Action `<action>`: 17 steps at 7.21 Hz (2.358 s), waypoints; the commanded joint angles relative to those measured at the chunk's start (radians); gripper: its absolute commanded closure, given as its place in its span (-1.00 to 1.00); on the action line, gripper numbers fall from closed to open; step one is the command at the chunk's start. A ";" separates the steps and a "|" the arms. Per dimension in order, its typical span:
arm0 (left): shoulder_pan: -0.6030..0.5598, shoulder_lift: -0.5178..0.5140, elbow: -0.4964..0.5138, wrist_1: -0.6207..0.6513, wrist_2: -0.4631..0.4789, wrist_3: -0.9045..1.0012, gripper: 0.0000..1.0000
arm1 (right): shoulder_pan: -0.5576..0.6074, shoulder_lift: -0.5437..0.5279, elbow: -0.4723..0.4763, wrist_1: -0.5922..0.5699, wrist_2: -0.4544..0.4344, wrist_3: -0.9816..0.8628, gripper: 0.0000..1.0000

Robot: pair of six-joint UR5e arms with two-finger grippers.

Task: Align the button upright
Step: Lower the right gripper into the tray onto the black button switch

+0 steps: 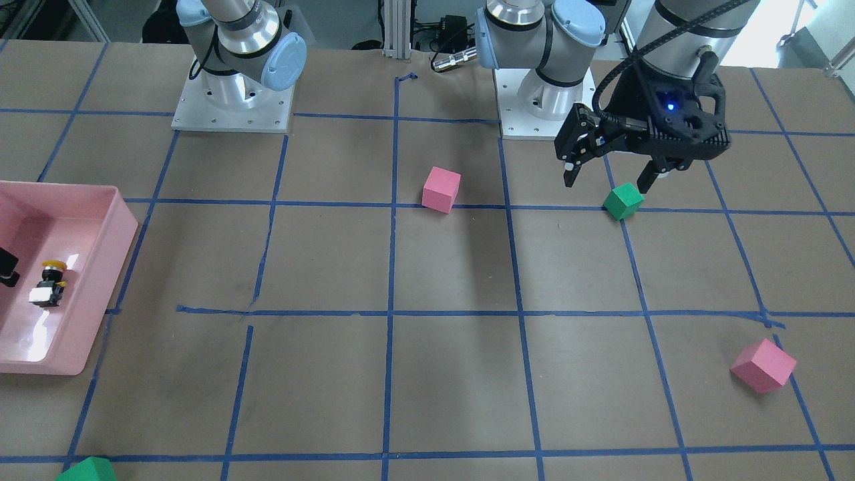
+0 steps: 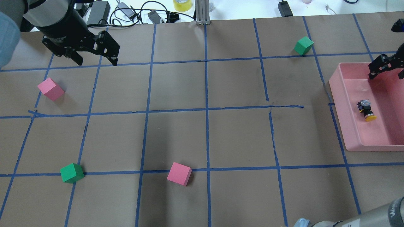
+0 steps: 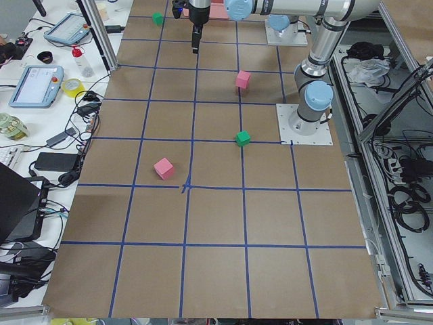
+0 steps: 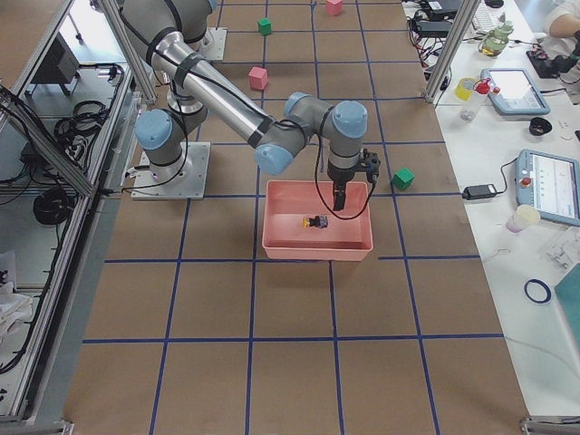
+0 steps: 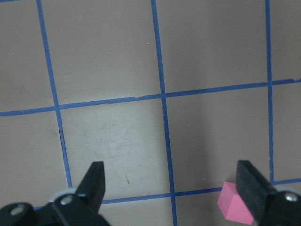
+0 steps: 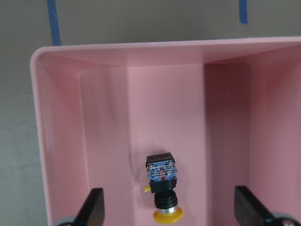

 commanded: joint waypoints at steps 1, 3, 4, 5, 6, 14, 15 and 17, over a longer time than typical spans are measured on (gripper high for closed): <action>0.001 0.001 0.002 0.011 0.063 -0.018 -1.00 | -0.014 0.041 0.044 -0.073 0.001 -0.004 -0.95; 0.001 -0.001 0.002 0.014 0.070 -0.021 -1.00 | -0.014 0.074 0.059 -0.097 0.001 -0.004 -0.96; -0.001 0.001 0.002 0.020 0.068 -0.023 -1.00 | -0.014 0.085 0.059 -0.108 0.016 -0.004 -0.97; -0.001 0.001 0.002 0.020 0.065 -0.023 -1.00 | -0.014 0.087 0.061 -0.108 0.027 -0.004 -0.98; -0.001 0.001 0.002 0.037 0.064 -0.026 -1.00 | -0.014 0.088 0.065 -0.108 0.027 -0.004 -0.99; -0.001 0.002 0.002 0.061 0.058 -0.026 -1.00 | -0.039 0.096 0.111 -0.107 0.024 -0.007 -0.99; -0.001 0.002 0.001 0.066 0.057 -0.026 -1.00 | -0.040 0.096 0.121 -0.108 0.021 -0.007 -0.99; -0.001 0.002 0.002 0.069 0.061 -0.026 -1.00 | -0.042 0.096 0.125 -0.108 0.011 -0.007 -0.99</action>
